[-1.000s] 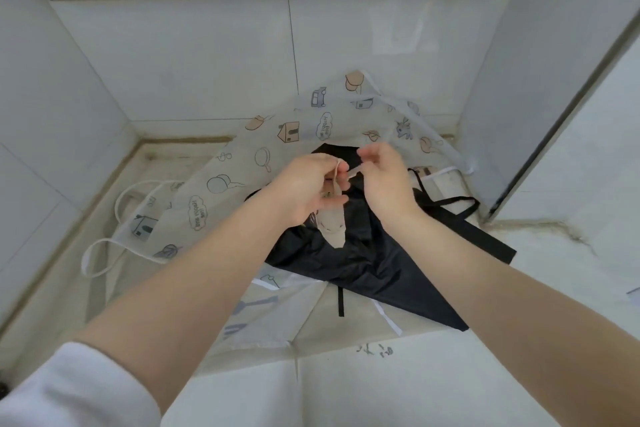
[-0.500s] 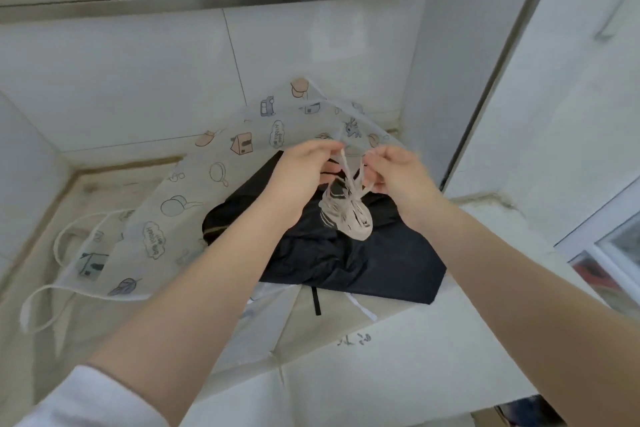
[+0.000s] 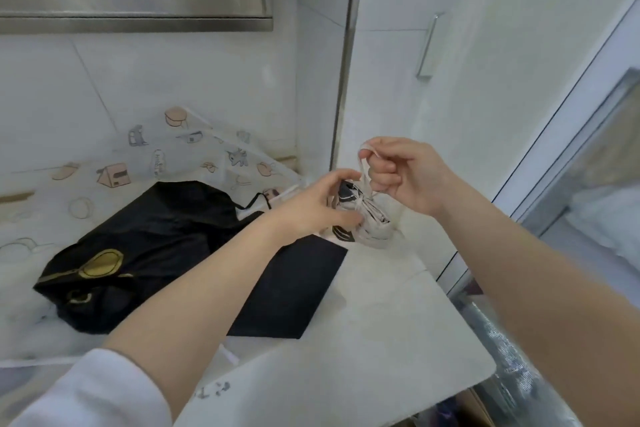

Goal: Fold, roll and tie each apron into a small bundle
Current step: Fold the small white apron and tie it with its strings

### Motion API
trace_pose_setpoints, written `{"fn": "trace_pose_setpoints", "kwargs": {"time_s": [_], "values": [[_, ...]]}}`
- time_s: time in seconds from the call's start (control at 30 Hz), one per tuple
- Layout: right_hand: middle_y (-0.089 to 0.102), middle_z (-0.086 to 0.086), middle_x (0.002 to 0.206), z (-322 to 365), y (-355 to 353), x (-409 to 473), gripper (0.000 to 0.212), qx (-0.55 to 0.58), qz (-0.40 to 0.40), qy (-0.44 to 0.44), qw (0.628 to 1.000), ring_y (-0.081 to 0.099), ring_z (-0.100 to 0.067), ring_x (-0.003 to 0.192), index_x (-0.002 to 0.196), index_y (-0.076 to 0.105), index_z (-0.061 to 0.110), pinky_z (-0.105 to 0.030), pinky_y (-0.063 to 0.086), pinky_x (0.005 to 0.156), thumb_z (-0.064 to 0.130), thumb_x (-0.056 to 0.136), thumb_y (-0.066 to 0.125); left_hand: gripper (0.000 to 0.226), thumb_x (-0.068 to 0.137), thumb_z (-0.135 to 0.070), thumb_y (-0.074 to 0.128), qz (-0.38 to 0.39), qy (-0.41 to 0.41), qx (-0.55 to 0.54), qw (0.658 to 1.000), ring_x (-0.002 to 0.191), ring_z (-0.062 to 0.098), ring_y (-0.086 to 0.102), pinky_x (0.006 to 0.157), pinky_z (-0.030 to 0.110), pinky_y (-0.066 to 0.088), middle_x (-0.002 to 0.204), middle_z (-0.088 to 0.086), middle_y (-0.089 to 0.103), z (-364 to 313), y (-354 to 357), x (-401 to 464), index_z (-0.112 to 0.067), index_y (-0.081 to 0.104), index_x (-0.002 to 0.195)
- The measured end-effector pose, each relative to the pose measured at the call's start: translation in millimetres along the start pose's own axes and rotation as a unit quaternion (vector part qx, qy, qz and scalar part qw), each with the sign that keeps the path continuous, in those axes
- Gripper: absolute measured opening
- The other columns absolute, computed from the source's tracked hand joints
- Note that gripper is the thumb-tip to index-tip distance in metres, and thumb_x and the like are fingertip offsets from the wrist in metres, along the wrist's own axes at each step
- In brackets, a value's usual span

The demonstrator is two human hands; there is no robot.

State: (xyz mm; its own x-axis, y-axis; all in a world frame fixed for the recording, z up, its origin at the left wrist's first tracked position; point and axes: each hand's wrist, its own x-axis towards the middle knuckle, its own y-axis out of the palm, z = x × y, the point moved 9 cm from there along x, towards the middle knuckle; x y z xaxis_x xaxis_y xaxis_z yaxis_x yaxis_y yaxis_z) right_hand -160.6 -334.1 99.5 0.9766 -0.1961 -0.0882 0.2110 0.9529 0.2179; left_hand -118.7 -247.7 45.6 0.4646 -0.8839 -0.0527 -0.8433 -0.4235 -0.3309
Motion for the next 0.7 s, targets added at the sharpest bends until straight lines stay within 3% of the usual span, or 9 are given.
{"fn": "trace_pose_setpoints", "kwargs": {"time_s": [0.07,0.17,0.27,0.33,0.43,0.57,0.7], "values": [[0.029,0.007,0.047,23,-32,-7,0.016,0.028,-0.003,-0.015,1.000,0.025,-0.006,0.037,0.079,0.052,0.006,-0.023,0.022,0.050,0.013,0.088,0.040,0.049,0.071,-0.022,0.078,-0.038,-0.002,-0.039,0.999,0.103,0.013,0.053,0.090,0.025,0.043,0.105,-0.011,0.058,-16,16,24,-0.021,0.051,0.112],[0.029,0.008,0.048,58,-77,-16,0.022,0.001,-0.022,-0.042,0.999,0.027,-0.007,0.040,0.079,0.051,0.009,-0.024,0.026,0.055,0.009,0.094,0.035,0.035,0.068,-0.029,0.078,-0.085,0.025,-0.029,0.996,0.074,0.013,0.047,0.073,0.030,0.037,0.080,-0.006,0.053,-48,41,54,-0.019,0.048,0.084],[0.032,0.005,0.052,92,-115,-23,0.020,-0.067,-0.039,-0.055,0.995,0.034,-0.010,0.046,0.084,0.051,0.009,-0.027,0.039,0.061,0.002,0.095,0.036,0.025,0.081,-0.016,0.069,-0.139,0.048,-0.001,0.989,0.060,0.009,0.041,0.055,0.021,0.034,0.071,-0.005,0.047,-83,57,77,-0.018,0.044,0.083],[0.036,0.003,0.056,122,-147,-27,0.017,-0.100,-0.074,-0.076,0.989,0.041,-0.011,0.049,0.083,0.051,0.011,-0.031,0.050,0.063,0.002,0.095,0.043,0.022,0.083,-0.014,0.066,-0.170,0.069,-0.036,0.982,0.060,0.012,0.045,0.050,0.021,0.036,0.075,-0.003,0.051,-113,60,90,-0.021,0.046,0.089],[0.039,0.000,0.060,177,-181,-27,0.015,-0.119,-0.128,-0.124,0.977,0.048,-0.010,0.051,0.083,0.049,0.015,-0.030,0.056,0.063,0.005,0.093,0.052,0.028,0.081,-0.014,0.068,-0.207,0.120,-0.040,0.970,0.070,0.015,0.053,0.059,0.024,0.044,0.087,-0.003,0.059,-170,51,110,-0.031,0.049,0.094],[0.044,0.001,0.060,258,-188,-24,0.020,-0.182,-0.148,-0.211,0.949,0.051,-0.008,0.048,0.075,0.049,0.016,-0.026,0.053,0.062,0.010,0.094,0.055,0.021,0.071,-0.032,0.065,-0.267,0.186,0.030,0.945,0.073,0.020,0.057,0.068,0.037,0.049,0.091,-0.001,0.064,-249,33,125,-0.034,0.055,0.089],[0.047,0.001,0.062,332,-177,-19,0.019,-0.218,-0.149,-0.290,0.920,0.052,-0.005,0.048,0.077,0.053,0.016,-0.019,0.050,0.056,0.012,0.095,0.053,0.015,0.081,-0.023,0.066,-0.342,0.233,0.027,0.910,0.077,0.019,0.059,0.078,0.038,0.052,0.087,-0.009,0.063,-306,-1,128,-0.030,0.058,0.092]]}}
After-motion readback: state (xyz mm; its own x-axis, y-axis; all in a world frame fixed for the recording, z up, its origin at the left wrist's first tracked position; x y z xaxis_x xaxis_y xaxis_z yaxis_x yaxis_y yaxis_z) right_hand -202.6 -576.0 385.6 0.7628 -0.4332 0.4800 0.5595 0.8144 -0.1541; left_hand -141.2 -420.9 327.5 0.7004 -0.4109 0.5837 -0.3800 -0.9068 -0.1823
